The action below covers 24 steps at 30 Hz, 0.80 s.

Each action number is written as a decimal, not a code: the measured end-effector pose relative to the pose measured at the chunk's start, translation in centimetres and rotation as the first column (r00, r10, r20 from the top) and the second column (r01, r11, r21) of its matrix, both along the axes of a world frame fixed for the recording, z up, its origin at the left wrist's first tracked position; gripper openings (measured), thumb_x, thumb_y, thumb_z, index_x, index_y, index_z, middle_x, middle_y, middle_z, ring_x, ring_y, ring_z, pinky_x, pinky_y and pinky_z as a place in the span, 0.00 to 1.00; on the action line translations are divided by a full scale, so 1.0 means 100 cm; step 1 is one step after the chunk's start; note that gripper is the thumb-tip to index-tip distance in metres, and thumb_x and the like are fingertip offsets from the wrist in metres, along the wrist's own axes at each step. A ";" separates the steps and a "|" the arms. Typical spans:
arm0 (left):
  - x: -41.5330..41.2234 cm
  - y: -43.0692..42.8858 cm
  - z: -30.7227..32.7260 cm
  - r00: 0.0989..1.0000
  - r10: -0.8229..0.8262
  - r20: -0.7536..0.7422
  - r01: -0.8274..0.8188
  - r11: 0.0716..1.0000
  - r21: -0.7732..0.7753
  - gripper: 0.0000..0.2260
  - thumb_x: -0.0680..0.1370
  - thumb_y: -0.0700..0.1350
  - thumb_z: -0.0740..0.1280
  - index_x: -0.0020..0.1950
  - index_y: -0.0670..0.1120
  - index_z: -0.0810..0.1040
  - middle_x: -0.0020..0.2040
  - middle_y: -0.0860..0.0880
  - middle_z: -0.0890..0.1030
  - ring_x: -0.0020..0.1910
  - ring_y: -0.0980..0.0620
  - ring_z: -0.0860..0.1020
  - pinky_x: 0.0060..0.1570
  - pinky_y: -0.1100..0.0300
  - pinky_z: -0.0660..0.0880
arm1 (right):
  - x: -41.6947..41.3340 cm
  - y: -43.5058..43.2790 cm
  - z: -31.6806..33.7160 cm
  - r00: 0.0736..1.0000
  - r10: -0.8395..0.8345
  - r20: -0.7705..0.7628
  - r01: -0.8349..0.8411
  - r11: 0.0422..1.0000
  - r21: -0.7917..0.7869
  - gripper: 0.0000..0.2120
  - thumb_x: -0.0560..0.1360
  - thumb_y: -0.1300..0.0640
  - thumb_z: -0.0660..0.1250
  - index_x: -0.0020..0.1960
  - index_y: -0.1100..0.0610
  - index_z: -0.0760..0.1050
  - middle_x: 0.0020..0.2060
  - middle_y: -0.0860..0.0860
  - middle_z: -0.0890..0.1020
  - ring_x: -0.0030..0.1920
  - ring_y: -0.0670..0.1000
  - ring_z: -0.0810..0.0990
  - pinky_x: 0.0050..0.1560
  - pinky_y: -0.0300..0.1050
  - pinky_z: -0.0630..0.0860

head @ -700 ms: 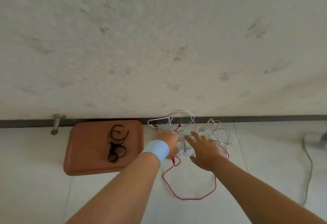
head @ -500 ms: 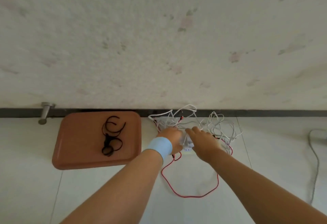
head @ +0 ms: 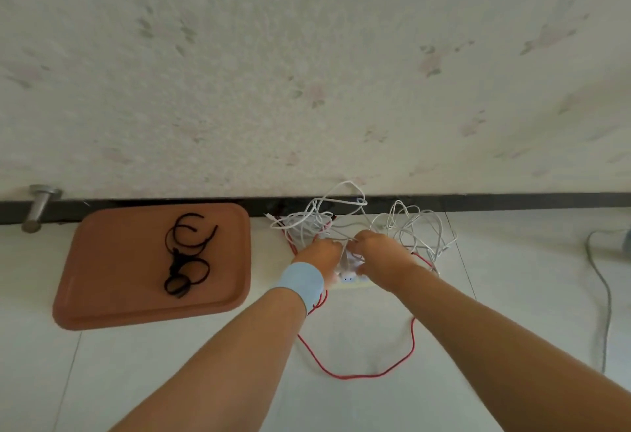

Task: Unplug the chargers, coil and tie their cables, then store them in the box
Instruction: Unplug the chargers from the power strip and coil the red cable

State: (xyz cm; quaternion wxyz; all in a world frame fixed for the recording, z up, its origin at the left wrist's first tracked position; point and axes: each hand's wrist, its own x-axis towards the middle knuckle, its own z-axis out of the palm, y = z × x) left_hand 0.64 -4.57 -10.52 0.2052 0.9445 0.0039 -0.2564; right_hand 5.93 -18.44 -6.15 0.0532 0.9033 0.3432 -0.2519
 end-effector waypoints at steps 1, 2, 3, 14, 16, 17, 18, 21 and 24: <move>0.000 0.000 0.001 1.000 -0.005 -0.004 0.005 1.000 0.008 0.14 0.76 0.41 0.67 0.61 0.43 0.76 0.58 0.43 0.80 0.55 0.41 0.80 0.50 0.51 0.77 | 0.000 0.002 -0.001 1.000 0.011 0.011 -0.011 1.000 -0.019 0.17 0.75 0.59 0.71 0.64 0.53 0.78 0.61 0.53 0.76 0.57 0.58 0.79 0.54 0.47 0.76; -0.001 -0.001 0.004 1.000 -0.012 -0.001 0.012 1.000 0.013 0.13 0.76 0.40 0.67 0.60 0.43 0.77 0.56 0.42 0.80 0.53 0.41 0.80 0.48 0.51 0.78 | 0.000 0.003 -0.001 1.000 0.012 0.017 -0.011 0.999 -0.035 0.16 0.75 0.60 0.71 0.63 0.54 0.78 0.61 0.53 0.76 0.57 0.58 0.80 0.52 0.47 0.76; -0.001 -0.001 0.006 1.000 -0.019 -0.001 0.019 1.000 0.023 0.12 0.76 0.40 0.66 0.59 0.43 0.78 0.55 0.42 0.80 0.51 0.41 0.81 0.47 0.51 0.78 | -0.001 0.005 -0.001 1.000 0.007 0.016 -0.007 0.999 -0.049 0.16 0.76 0.61 0.70 0.63 0.54 0.78 0.60 0.53 0.76 0.56 0.59 0.80 0.51 0.48 0.76; 0.011 0.016 0.064 0.983 0.044 0.176 -0.033 0.997 -0.064 0.16 0.79 0.51 0.65 0.63 0.45 0.73 0.58 0.45 0.74 0.57 0.44 0.75 0.56 0.50 0.73 | -0.005 -0.002 0.008 0.999 -0.007 0.035 0.008 1.000 -0.023 0.12 0.78 0.61 0.68 0.62 0.55 0.77 0.57 0.52 0.76 0.54 0.58 0.81 0.47 0.48 0.77; 0.016 0.028 0.084 0.995 -0.006 0.096 0.009 0.999 -0.032 0.05 0.75 0.47 0.64 0.47 0.46 0.74 0.48 0.47 0.76 0.49 0.43 0.76 0.45 0.54 0.73 | -0.008 -0.005 0.008 0.999 -0.016 0.042 0.016 1.000 -0.001 0.14 0.79 0.61 0.68 0.63 0.55 0.75 0.60 0.52 0.75 0.54 0.58 0.81 0.44 0.47 0.74; 0.014 0.032 0.088 0.998 -0.003 0.057 0.004 1.000 -0.015 0.04 0.74 0.47 0.63 0.42 0.48 0.72 0.44 0.48 0.76 0.46 0.44 0.77 0.41 0.56 0.72 | -0.010 -0.006 0.009 0.998 -0.030 0.046 0.030 1.000 0.002 0.15 0.79 0.60 0.68 0.65 0.54 0.74 0.62 0.53 0.73 0.55 0.58 0.81 0.43 0.46 0.74; 0.008 0.036 0.091 0.999 0.024 0.030 -0.023 1.000 -0.021 0.04 0.74 0.48 0.62 0.42 0.49 0.71 0.43 0.49 0.76 0.45 0.45 0.77 0.40 0.56 0.72 | -0.013 -0.007 0.010 0.997 -0.044 0.055 0.045 0.999 -0.006 0.17 0.79 0.60 0.69 0.66 0.52 0.72 0.66 0.53 0.70 0.56 0.58 0.80 0.43 0.46 0.76; -0.010 0.046 0.089 0.991 0.129 -0.036 -0.129 0.992 -0.010 0.15 0.76 0.52 0.65 0.60 0.48 0.71 0.55 0.49 0.78 0.51 0.46 0.77 0.46 0.56 0.71 | -0.027 -0.005 0.015 0.973 0.018 0.231 -0.015 1.000 -0.018 0.22 0.77 0.53 0.68 0.70 0.50 0.70 0.76 0.57 0.59 0.66 0.59 0.73 0.60 0.52 0.76; -0.024 0.056 0.082 0.961 0.269 -0.067 -0.272 0.961 -0.044 0.17 0.76 0.56 0.67 0.61 0.50 0.70 0.54 0.50 0.79 0.48 0.50 0.77 0.45 0.58 0.70 | -0.048 0.010 0.031 0.948 -0.048 0.314 -0.040 0.962 0.270 0.20 0.72 0.49 0.62 0.63 0.50 0.77 0.66 0.54 0.72 0.62 0.57 0.74 0.60 0.52 0.74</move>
